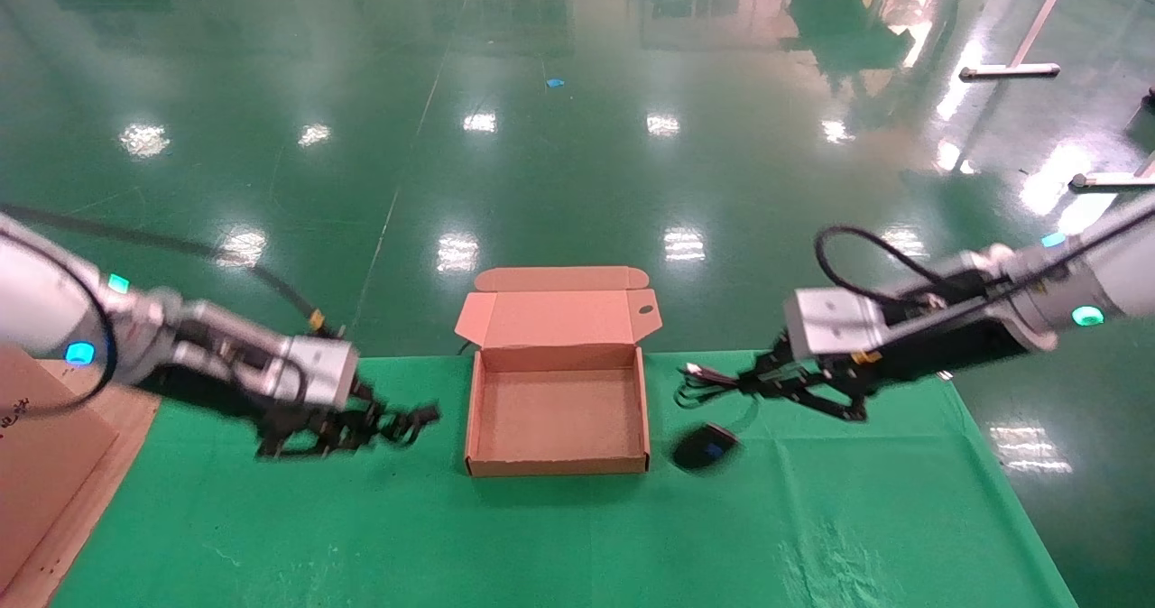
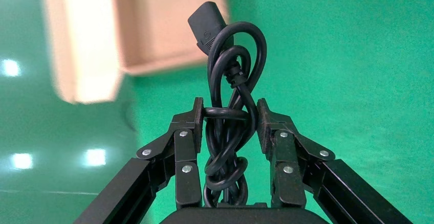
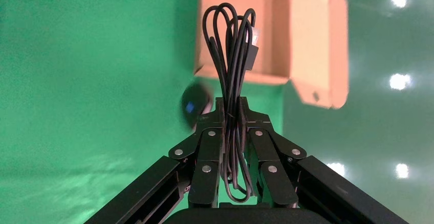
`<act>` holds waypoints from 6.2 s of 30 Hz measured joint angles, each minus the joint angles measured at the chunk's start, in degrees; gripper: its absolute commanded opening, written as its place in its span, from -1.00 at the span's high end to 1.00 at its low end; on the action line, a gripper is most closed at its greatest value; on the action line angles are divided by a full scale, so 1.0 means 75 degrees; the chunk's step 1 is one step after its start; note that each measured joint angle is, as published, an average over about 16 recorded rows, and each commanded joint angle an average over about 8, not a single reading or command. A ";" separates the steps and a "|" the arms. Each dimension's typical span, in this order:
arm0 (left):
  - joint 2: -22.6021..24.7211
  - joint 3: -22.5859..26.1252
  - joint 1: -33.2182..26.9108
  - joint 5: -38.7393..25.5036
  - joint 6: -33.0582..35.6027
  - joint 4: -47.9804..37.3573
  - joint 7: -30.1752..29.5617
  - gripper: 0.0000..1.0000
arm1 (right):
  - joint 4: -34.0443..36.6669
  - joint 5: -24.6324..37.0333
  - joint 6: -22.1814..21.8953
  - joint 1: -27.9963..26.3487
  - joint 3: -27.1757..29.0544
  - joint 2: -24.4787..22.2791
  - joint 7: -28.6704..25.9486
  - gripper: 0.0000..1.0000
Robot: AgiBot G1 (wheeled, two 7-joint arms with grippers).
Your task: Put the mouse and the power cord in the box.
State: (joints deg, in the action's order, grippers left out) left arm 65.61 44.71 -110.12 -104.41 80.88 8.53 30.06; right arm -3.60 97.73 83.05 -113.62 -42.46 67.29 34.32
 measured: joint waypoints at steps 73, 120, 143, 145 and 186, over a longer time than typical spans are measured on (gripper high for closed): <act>0.1717 0.3343 0.3737 0.3905 -0.8818 0.3019 0.2725 -1.00 | 0.0533 -0.0240 0.0529 -0.0404 0.0166 0.0226 0.0558 1.00; -0.1043 0.1765 0.2007 0.8377 -0.1416 0.0363 0.3152 -1.00 | -0.2877 -0.1264 -0.3820 0.2083 -0.1065 0.1540 -0.1171 -0.43; -0.1083 0.1616 0.2124 0.8415 -0.1345 0.0432 0.2966 -1.00 | -0.3153 -0.1505 -0.3867 0.2348 -0.1141 0.1372 -0.1410 -1.00; -0.1130 0.1531 0.2195 0.8410 -0.1317 0.0569 0.2829 -1.00 | -0.3256 -0.1606 -0.3788 0.2422 -0.1053 0.1273 -0.1488 -1.00; -0.3139 -0.2119 0.5111 0.8361 0.0016 0.6092 -0.2807 -1.00 | -0.7444 -0.5634 -0.0931 0.5537 0.2106 -0.2572 -0.4605 -1.00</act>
State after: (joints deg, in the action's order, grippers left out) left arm 42.06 28.82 -71.79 -41.70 81.00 54.23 9.00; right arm -59.43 55.47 76.06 -72.10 -26.67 48.00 -0.22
